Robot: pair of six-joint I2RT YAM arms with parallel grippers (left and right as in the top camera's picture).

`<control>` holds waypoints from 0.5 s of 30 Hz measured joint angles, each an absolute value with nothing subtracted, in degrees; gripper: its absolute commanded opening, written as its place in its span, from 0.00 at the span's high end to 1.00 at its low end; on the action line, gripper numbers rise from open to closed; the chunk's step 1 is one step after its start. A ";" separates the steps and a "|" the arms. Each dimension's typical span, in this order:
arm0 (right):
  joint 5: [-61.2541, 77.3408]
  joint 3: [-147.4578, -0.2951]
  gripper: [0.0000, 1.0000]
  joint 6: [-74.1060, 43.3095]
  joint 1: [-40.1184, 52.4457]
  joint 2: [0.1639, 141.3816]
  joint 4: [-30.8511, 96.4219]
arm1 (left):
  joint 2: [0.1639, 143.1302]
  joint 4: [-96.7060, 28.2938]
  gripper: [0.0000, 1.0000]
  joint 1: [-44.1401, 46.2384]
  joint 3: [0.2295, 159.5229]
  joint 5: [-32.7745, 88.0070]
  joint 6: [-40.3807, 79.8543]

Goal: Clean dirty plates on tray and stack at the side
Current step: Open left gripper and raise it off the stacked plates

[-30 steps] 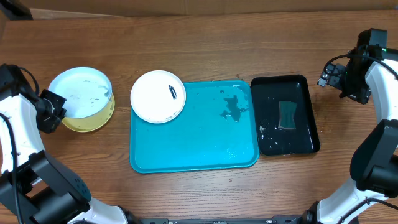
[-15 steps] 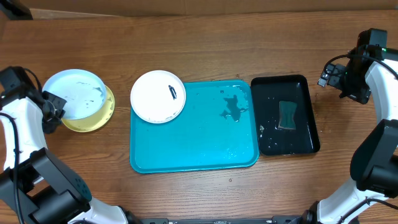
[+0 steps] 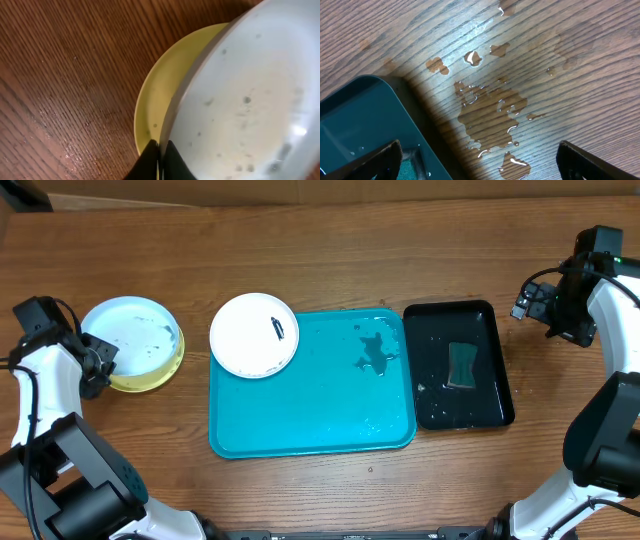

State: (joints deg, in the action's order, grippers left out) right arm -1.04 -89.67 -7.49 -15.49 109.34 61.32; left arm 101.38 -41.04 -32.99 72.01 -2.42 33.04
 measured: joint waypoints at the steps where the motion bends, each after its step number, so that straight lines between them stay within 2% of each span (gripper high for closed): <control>1: -1.02 -89.67 0.00 -7.49 -15.49 109.34 61.30 | 101.38 -41.01 0.62 -32.99 71.96 -2.46 33.12; 3: -1.06 -89.67 0.00 -7.51 -15.49 109.34 61.32 | 101.38 -40.84 0.47 -32.99 71.92 -2.39 33.47; 4: -1.06 -89.67 0.00 -7.51 -15.49 109.34 61.32 | 101.38 -40.73 0.45 -32.99 71.92 -2.11 33.63; 7: -1.04 -89.67 0.00 -7.46 -15.49 109.34 61.32 | 101.38 -40.40 0.49 -32.97 71.90 2.04 32.05; 11: -1.04 -89.67 0.00 -7.51 -15.49 109.34 61.32 | 101.38 -38.98 0.44 -32.27 71.90 13.32 25.71; 15: -1.06 -89.67 0.00 -7.49 -15.49 109.34 61.32 | 101.38 -39.16 0.46 -27.35 71.90 19.18 21.43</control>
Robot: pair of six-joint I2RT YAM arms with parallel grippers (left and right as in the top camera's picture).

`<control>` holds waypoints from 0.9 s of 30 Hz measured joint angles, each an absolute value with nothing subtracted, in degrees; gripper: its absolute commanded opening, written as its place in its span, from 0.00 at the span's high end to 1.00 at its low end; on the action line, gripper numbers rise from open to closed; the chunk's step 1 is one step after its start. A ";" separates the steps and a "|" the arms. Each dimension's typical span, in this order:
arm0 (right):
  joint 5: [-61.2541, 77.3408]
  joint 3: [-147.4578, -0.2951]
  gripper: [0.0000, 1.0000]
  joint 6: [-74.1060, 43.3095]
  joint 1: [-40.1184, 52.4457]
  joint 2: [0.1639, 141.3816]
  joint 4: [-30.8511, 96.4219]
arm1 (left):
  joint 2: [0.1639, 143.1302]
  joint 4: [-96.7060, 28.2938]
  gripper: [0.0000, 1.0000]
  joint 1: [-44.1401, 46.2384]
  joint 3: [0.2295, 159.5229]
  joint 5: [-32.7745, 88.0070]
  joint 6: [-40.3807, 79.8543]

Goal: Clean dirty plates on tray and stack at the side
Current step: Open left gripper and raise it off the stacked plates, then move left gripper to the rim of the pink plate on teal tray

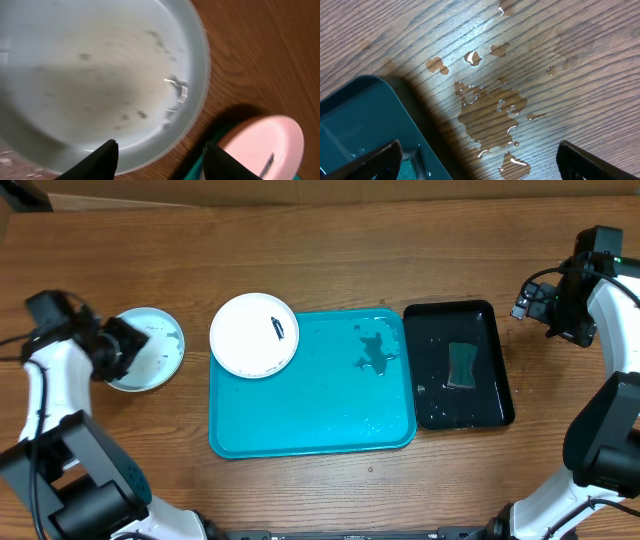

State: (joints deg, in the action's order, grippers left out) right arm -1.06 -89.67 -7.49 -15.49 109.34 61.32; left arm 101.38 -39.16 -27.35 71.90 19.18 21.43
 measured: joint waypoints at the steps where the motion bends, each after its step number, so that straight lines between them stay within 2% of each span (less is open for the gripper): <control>1: -1.06 -89.67 0.00 -7.49 -15.49 109.34 61.30 | 101.38 -39.16 0.48 -26.02 71.90 19.53 20.93; 9: -1.06 -89.67 0.00 -7.49 -15.49 109.34 61.28 | 101.38 -39.05 0.46 -13.02 71.90 12.58 18.81; 13: -1.04 -89.67 0.00 -7.49 -15.49 109.34 61.30 | 101.38 -38.63 0.50 -8.56 71.90 6.59 18.55; 15: -1.08 -89.67 0.00 -7.49 -15.49 109.34 61.30 | 101.38 -37.93 0.55 -7.22 71.90 4.43 18.22; 21: -1.06 -89.67 0.00 -7.49 -15.49 109.34 61.34 | 101.38 -35.27 0.61 -5.82 71.75 1.39 17.78; 27: -1.06 -89.67 0.00 -7.49 -15.49 109.34 61.28 | 101.38 -33.10 0.61 -5.80 70.74 0.58 17.76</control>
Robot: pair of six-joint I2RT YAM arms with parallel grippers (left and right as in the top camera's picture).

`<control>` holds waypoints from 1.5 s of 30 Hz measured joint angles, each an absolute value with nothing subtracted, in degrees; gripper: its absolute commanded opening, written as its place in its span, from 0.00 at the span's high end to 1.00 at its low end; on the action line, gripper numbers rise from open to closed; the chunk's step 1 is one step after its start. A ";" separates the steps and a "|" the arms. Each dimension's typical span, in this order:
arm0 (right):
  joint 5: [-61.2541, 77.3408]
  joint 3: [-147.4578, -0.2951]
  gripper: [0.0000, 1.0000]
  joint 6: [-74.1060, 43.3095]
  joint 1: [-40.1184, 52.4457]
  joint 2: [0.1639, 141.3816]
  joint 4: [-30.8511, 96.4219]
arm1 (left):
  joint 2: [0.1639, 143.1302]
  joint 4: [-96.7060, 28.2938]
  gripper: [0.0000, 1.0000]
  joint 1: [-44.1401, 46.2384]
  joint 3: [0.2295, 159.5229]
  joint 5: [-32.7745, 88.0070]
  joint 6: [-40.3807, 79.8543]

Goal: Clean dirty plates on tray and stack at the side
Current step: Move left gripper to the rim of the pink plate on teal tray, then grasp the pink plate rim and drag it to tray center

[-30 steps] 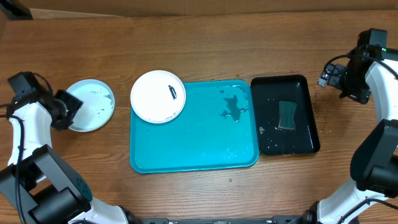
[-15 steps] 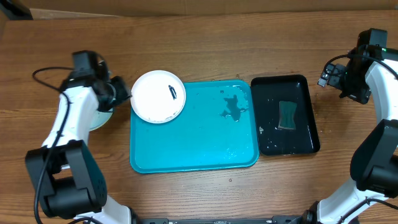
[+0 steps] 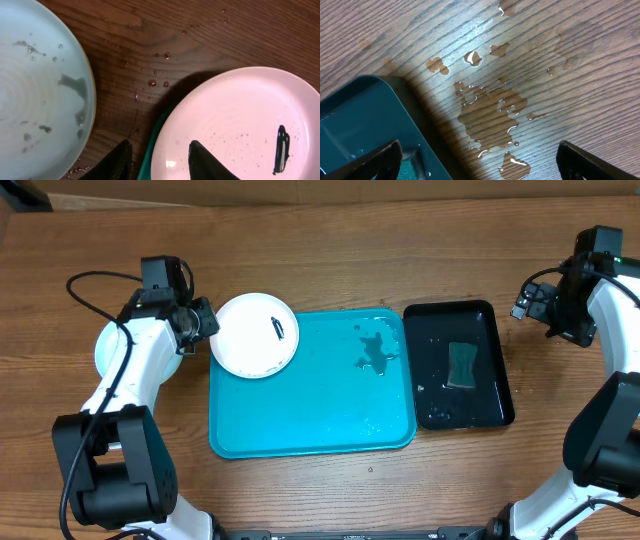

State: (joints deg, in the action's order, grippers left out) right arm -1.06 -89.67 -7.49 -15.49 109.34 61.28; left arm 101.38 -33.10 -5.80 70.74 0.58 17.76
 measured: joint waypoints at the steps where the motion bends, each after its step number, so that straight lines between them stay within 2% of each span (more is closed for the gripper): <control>1: -1.06 -89.67 0.00 -7.49 -15.49 109.34 61.28 | 101.38 -32.73 0.61 -5.80 70.37 0.58 17.76; 7: -1.06 -89.67 0.00 -7.51 -15.49 109.34 61.30 | 102.37 -31.46 0.62 -5.80 68.97 0.58 17.76; 10: -1.06 -89.67 0.00 -7.49 -15.49 109.34 61.30 | 104.05 -30.87 0.69 -5.80 68.95 0.58 17.78; 13: -1.06 -89.67 0.00 -7.46 -15.49 109.34 61.25 | 106.00 -30.33 0.71 -5.80 68.95 0.60 17.56; 15: -1.08 -89.67 0.00 -7.49 -15.49 109.34 61.32 | 107.22 -30.11 0.78 -5.80 68.90 0.64 17.52; 17: -1.04 -89.67 0.00 -7.46 -15.49 109.34 61.25 | 107.92 -30.06 0.90 -5.80 68.90 0.84 17.58; 20: -1.04 -89.67 0.00 -7.46 -15.49 109.34 61.30 | 108.18 -30.06 0.96 -5.80 68.79 1.39 17.10; 27: -1.04 -89.67 0.00 -7.51 -15.49 109.34 61.30 | 108.18 -31.18 0.96 -5.69 68.79 5.15 16.93; 36: -1.04 -89.67 0.00 -7.49 -15.49 109.34 61.32 | 105.47 -39.51 0.96 -4.91 68.82 8.99 16.93; 45: -1.08 -89.67 0.00 -7.53 -15.49 109.34 61.32 | 98.41 -52.05 0.96 3.31 68.79 9.50 18.96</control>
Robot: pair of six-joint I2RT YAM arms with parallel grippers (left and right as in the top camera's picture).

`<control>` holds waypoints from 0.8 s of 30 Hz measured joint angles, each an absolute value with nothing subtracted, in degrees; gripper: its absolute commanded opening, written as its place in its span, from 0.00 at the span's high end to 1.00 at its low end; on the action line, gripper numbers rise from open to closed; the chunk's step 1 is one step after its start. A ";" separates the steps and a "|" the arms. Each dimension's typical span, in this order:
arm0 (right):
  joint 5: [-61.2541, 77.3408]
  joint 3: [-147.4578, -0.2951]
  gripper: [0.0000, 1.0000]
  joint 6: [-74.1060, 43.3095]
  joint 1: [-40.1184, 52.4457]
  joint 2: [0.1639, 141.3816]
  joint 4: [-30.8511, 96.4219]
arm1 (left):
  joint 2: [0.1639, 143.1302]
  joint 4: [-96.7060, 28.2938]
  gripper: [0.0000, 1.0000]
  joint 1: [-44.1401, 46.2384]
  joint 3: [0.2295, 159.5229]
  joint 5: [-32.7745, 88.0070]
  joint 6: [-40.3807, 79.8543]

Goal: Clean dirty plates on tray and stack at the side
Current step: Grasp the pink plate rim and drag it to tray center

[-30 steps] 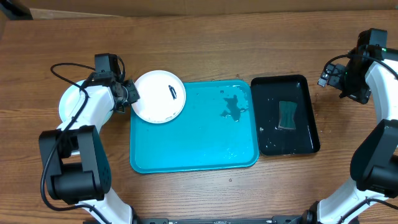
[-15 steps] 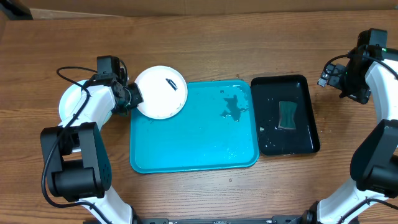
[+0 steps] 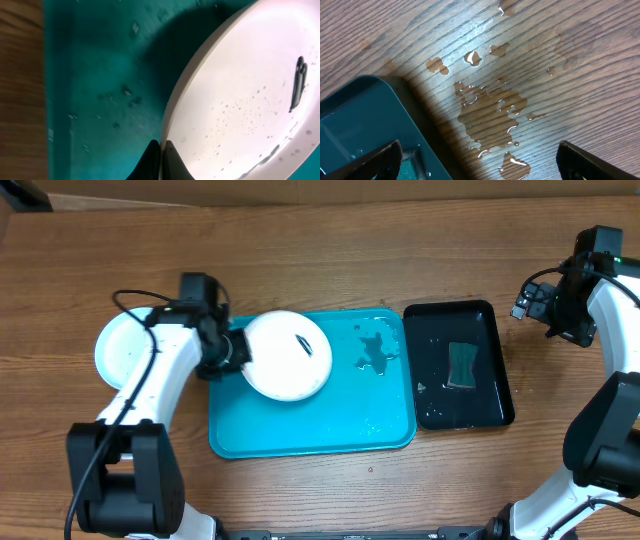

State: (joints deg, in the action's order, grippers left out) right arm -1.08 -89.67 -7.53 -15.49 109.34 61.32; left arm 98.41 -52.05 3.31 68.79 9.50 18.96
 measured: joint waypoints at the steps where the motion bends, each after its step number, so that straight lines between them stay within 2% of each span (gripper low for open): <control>1: -1.04 -89.67 0.00 -7.49 -15.49 109.34 61.30 | 98.41 -52.73 0.96 4.32 68.71 9.50 19.27; 9: -1.04 -89.67 0.00 -7.51 -15.49 109.34 61.28 | 98.41 -53.17 0.96 12.03 64.53 7.57 23.83; 24: -0.82 -89.67 0.00 -7.75 -15.49 109.34 60.49 | 98.41 -48.97 0.96 12.40 61.49 6.59 26.94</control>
State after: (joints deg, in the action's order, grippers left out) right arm -0.82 -89.67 -7.75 -15.49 109.34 60.49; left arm 98.41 -48.97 12.40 61.49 6.59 26.94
